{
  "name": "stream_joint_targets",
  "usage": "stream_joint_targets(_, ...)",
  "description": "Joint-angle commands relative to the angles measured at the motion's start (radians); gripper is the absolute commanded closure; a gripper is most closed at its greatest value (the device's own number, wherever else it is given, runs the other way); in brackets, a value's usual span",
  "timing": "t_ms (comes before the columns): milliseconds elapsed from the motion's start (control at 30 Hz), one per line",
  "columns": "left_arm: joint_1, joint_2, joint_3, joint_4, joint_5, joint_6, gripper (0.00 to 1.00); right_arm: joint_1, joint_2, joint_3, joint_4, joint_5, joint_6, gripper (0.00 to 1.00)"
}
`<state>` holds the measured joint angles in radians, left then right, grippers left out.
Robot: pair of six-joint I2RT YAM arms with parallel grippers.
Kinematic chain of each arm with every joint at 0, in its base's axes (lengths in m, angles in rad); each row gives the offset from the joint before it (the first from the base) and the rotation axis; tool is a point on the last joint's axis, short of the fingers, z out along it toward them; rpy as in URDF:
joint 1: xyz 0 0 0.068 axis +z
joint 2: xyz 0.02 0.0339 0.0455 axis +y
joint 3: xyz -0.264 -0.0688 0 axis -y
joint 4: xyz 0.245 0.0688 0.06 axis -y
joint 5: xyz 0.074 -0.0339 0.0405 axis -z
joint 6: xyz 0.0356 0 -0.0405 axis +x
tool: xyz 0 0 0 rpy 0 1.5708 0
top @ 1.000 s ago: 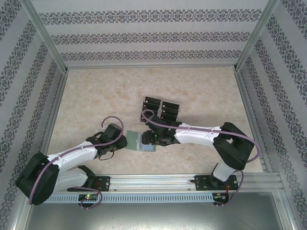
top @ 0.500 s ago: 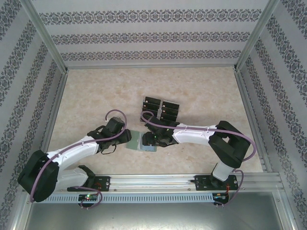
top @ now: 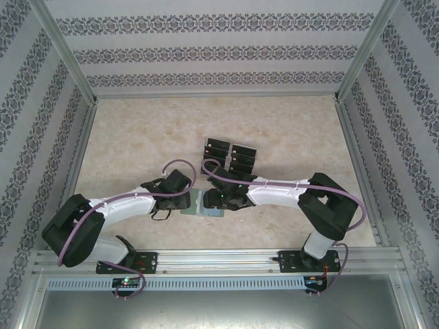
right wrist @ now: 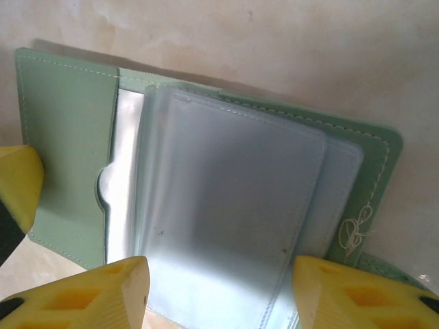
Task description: Put the credit cards into the card holder
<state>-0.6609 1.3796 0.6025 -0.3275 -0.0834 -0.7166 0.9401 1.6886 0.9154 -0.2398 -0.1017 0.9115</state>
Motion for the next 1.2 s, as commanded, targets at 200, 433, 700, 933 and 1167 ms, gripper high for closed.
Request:
stream_joint_targets(200, -0.036, 0.032, -0.033, 0.016, -0.007, -0.022, 0.46, 0.005, 0.018, 0.016, 0.058, -0.053, -0.005, 0.42)
stream_joint_targets(433, -0.042, 0.015, -0.044, 0.022, -0.011, -0.029, 0.47, 0.009, 0.021, 0.043, 0.087, -0.077, -0.006, 0.43)
stream_joint_targets(700, -0.041, -0.002, -0.054, 0.024, -0.013, -0.035, 0.47, 0.011, 0.065, 0.068, 0.126, -0.100, 0.014, 0.42)
stream_joint_targets(933, -0.042, -0.037, -0.060, 0.012, -0.021, -0.053, 0.47, 0.012, 0.084, 0.101, 0.142, -0.110, 0.021, 0.43)
stream_joint_targets(1167, -0.041, -0.202, -0.074, -0.066, -0.097, -0.109, 0.46, 0.018, 0.078, 0.144, 0.129, -0.122, 0.020, 0.42)
